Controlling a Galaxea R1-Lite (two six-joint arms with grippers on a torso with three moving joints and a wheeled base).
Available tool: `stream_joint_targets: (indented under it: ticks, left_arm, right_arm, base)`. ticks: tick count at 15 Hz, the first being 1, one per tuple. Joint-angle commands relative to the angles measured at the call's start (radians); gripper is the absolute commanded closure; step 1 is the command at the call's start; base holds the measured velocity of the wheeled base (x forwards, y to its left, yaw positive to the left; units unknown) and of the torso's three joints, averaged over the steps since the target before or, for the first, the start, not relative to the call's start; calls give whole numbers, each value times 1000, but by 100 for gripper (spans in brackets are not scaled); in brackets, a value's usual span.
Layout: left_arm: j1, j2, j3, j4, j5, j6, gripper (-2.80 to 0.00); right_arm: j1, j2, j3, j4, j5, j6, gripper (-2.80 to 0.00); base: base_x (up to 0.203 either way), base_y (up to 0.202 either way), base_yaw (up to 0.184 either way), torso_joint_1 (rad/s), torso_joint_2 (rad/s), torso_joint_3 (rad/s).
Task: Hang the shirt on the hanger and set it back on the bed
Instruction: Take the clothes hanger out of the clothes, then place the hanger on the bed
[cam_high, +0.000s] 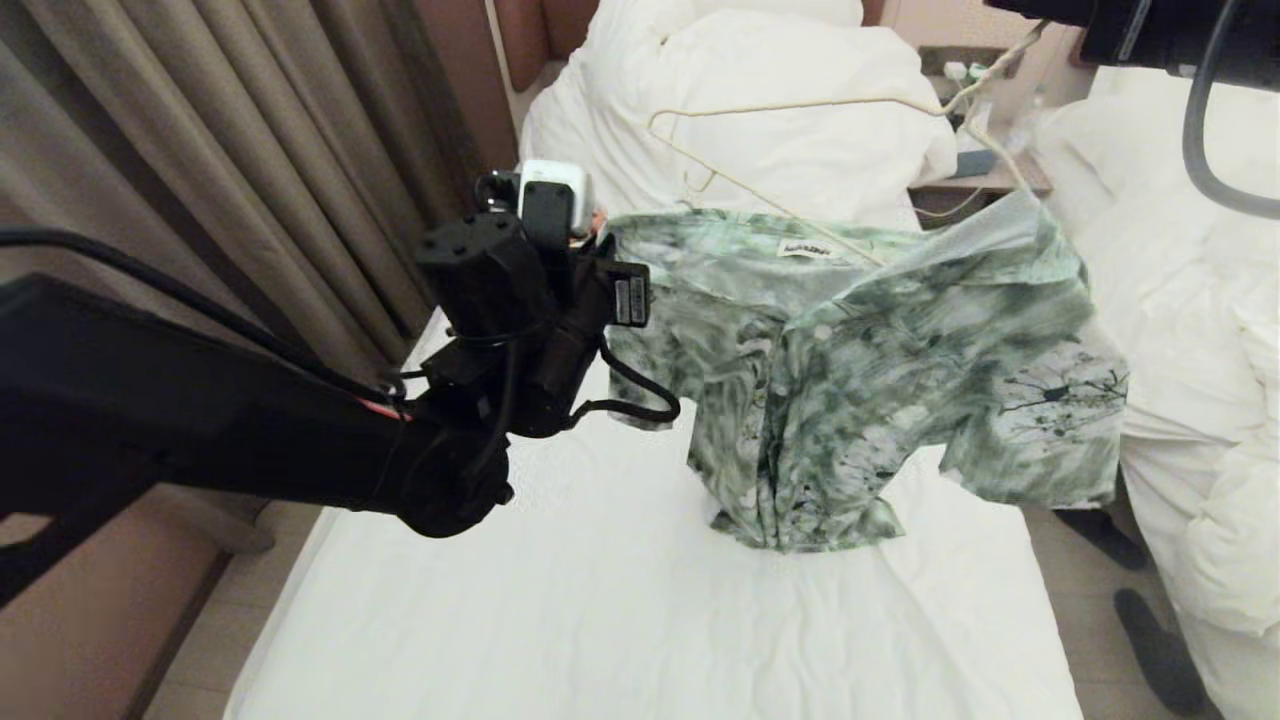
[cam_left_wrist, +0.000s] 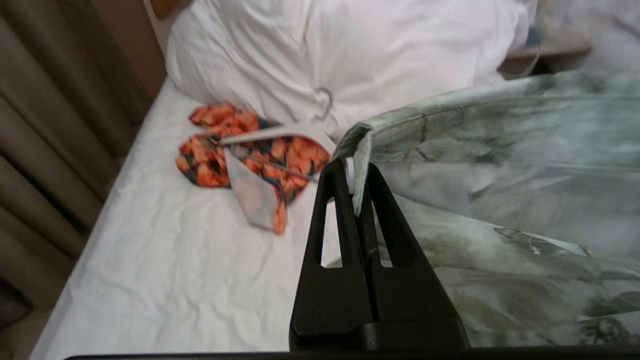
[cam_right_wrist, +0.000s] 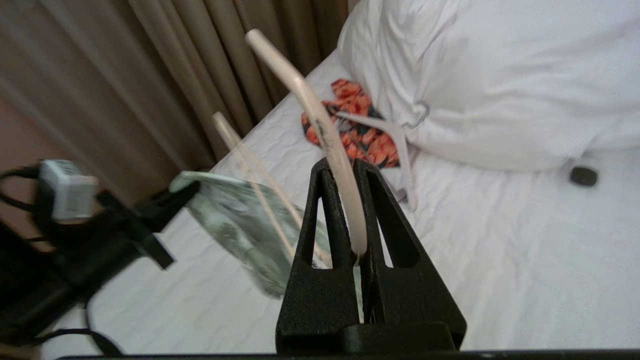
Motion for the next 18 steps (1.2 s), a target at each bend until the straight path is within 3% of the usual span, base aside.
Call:
stream_joint_targets:
  ticks: [1, 3, 5, 9, 13, 15, 18]
  left_arm:
    - [-10, 59, -25, -8, -3, 4, 0]
    - [-27, 65, -22, -10, 0, 5, 0]
    - [-35, 62, 1, -10, 6, 5, 0]
    - [-135, 15, 143, -9, 14, 6, 0]
    - [-69, 46, 147, -9, 12, 4, 0]
    - [-17, 75, 147, -21, 9, 1, 0]
    - [2, 138, 185, -117, 9, 2, 0]
  right_arm:
    - [1, 3, 5, -2, 2, 8, 0]
    - [1, 12, 5, -4, 2, 11, 0]
    - [6, 31, 16, -88, -2, 35, 0]
    - [40, 71, 97, -268, -29, 42, 0]
    - [79, 127, 97, -393, -128, 40, 0]
    - [65, 113, 95, -388, -162, 39, 0]
    - [55, 73, 161, -382, -207, 20, 0]
  base:
    - [0, 0, 0, 0, 0, 0]
    - [0, 0, 0, 0, 0, 0]
    - [0, 0, 0, 0, 0, 0]
    - [0, 0, 0, 0, 0, 0]
    - [0, 0, 0, 0, 0, 0]
    - [0, 0, 0, 0, 0, 0]
    - [0, 0, 0, 0, 0, 0]
